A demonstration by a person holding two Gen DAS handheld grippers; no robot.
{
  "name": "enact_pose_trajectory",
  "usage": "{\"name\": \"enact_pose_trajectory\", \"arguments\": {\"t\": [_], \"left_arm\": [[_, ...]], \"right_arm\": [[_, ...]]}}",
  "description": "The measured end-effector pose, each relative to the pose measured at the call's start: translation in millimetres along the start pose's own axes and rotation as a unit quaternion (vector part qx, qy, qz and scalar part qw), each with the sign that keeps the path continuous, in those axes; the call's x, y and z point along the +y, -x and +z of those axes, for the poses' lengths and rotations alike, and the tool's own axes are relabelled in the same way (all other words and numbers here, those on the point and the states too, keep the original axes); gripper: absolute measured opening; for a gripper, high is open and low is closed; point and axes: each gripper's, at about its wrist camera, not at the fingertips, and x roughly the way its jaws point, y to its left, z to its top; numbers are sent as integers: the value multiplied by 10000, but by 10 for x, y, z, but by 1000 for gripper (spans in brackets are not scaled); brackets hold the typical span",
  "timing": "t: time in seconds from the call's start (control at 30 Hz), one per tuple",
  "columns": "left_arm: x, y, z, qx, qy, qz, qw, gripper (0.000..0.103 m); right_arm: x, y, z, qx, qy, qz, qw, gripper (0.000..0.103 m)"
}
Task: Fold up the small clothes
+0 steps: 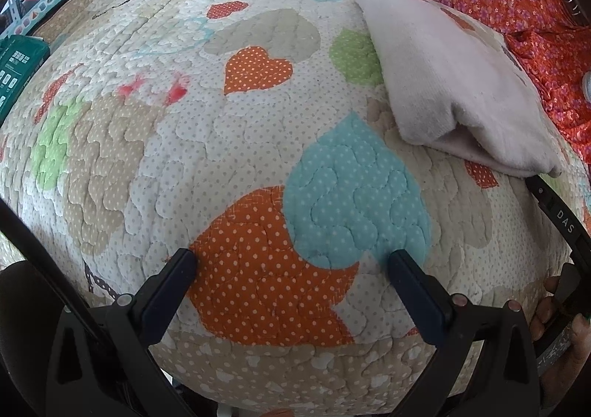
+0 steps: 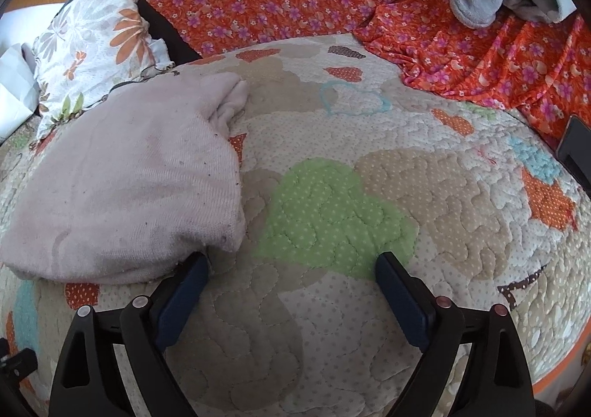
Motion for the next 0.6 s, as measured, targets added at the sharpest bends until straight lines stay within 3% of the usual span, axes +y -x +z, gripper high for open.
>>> {"name": "enact_pose_trajectory", "arguments": {"t": [0.43,0.6], "left_arm": [[19,-6,44,115,-37,-20,9999,103],[7,128,-7,-77,8,39,10000,103]], "right_arm": [[-38,-3,-21,-42,86,97,9999,99],[-31,54,-39,-74,127,82,9999,99]]}}
